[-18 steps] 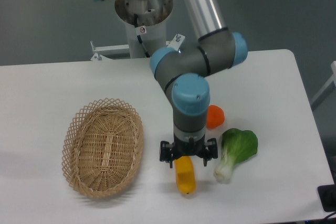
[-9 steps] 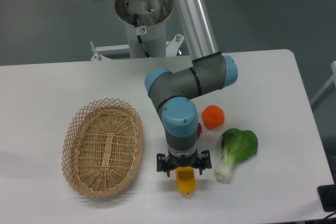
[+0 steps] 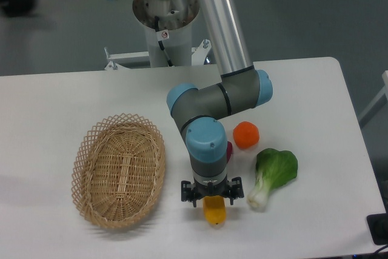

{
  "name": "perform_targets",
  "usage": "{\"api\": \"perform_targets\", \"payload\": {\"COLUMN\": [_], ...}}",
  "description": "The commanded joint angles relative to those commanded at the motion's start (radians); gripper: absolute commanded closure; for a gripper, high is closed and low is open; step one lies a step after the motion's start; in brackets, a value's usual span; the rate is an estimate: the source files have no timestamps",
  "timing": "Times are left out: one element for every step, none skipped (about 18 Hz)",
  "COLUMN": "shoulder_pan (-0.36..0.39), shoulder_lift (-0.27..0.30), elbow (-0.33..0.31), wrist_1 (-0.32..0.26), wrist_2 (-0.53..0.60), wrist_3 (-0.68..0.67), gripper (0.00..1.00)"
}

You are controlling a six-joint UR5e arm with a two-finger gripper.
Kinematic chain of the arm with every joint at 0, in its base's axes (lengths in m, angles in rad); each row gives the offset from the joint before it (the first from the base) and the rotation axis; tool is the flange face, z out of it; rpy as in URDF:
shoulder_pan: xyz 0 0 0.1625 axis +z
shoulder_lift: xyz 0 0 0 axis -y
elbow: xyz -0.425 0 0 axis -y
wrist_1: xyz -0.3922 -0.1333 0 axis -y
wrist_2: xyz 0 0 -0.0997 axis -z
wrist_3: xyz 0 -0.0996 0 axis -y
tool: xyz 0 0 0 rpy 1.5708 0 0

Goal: Pick up the mango from the table
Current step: 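Close the gripper fingers on the yellow mango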

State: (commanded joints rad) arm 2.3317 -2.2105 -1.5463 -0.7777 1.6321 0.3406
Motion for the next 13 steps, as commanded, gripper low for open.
{"api": "perform_targets", "payload": {"shoulder_pan": [0.0,-0.002,-0.002,-0.002,0.0,0.0,-0.002,0.0,0.0,0.0,0.0,0.0,0.0], "shoulder_lift": [0.0,0.002,0.002,0.002,0.002,0.003,0.005,0.006,0.006,0.006,0.006,0.008,0.011], "elbow": [0.002,0.002,0.002,0.002,0.002,0.002,0.002,0.003,0.005,0.009,0.012,0.014,0.014], "wrist_1": [0.002,0.005,0.005,0.005,0.005,0.005,0.005,0.005,0.005,0.005,0.005,0.005,0.005], "wrist_2": [0.002,0.002,0.002,0.002,0.002,0.002,0.002,0.002,0.002,0.005,0.009,0.012,0.014], "wrist_3": [0.0,0.0,0.0,0.0,0.002,0.002,0.002,0.002,0.003,0.005,0.005,0.005,0.005], "gripper": [0.27,0.34,0.37,0.39,0.41,0.42,0.48,0.52,0.54,0.56,0.57,0.57,0.58]}}
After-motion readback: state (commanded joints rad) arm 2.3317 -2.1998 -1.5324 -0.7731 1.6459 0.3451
